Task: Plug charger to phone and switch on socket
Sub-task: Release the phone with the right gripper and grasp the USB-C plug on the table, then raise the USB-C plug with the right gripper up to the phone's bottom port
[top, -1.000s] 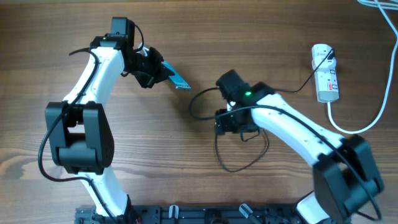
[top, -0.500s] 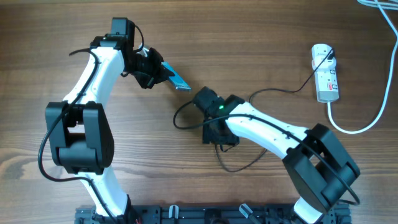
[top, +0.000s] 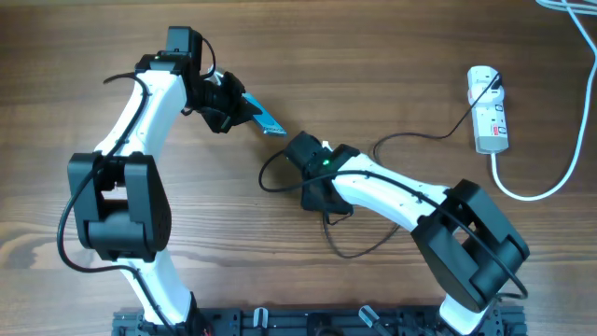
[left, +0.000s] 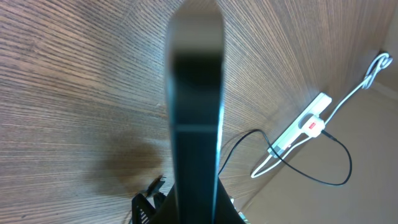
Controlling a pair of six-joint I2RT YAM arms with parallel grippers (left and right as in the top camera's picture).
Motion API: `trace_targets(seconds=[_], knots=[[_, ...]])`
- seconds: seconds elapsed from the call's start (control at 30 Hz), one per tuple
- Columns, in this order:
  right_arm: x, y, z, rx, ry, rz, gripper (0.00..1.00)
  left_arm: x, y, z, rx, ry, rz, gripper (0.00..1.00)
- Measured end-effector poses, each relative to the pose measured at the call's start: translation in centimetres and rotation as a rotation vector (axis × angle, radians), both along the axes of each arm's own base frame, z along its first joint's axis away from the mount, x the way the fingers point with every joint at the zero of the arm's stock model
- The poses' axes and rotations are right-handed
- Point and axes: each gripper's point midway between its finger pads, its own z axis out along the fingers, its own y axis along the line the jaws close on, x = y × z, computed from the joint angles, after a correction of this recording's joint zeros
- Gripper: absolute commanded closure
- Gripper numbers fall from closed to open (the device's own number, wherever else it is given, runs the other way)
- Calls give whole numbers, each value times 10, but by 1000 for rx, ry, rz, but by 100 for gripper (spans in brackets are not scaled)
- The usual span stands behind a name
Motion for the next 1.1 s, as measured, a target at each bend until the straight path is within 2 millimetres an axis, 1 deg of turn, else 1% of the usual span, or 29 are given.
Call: trace_targets(seconds=[0.07, 0.1, 0.27, 0.33, 0.37, 0.6, 0.7, 0.93, 1.0, 1.1], knots=[[0, 0, 0, 1, -1, 0, 57, 0, 0, 0, 0, 0, 0, 96], [1, 0, 0, 2, -2, 1, 60, 0, 0, 0, 0, 0, 0, 96], [3, 2, 0, 9, -14, 10, 62, 0, 0, 0, 0, 0, 0, 96], [4, 3, 0, 12, -19, 10, 71, 0, 0, 0, 0, 0, 0, 96], [5, 4, 0, 15, -22, 14, 73, 0, 0, 0, 0, 1, 0, 96], [6, 3, 0, 7, -29, 17, 76, -2, 0, -1, 1, 12, 0, 96], [7, 2, 0, 4, -32, 18, 82, -2, 0, -1, 1, 12, 0, 96], [7, 2, 0, 2, -32, 20, 82, -2, 0, -1, 1, 12, 0, 96], [7, 2, 0, 1, -31, 20, 78, -3, 0, -1, 1, 13, 0, 96], [7, 2, 0, 2, -31, 20, 76, -3, 0, -1, 1, 16, 0, 96]])
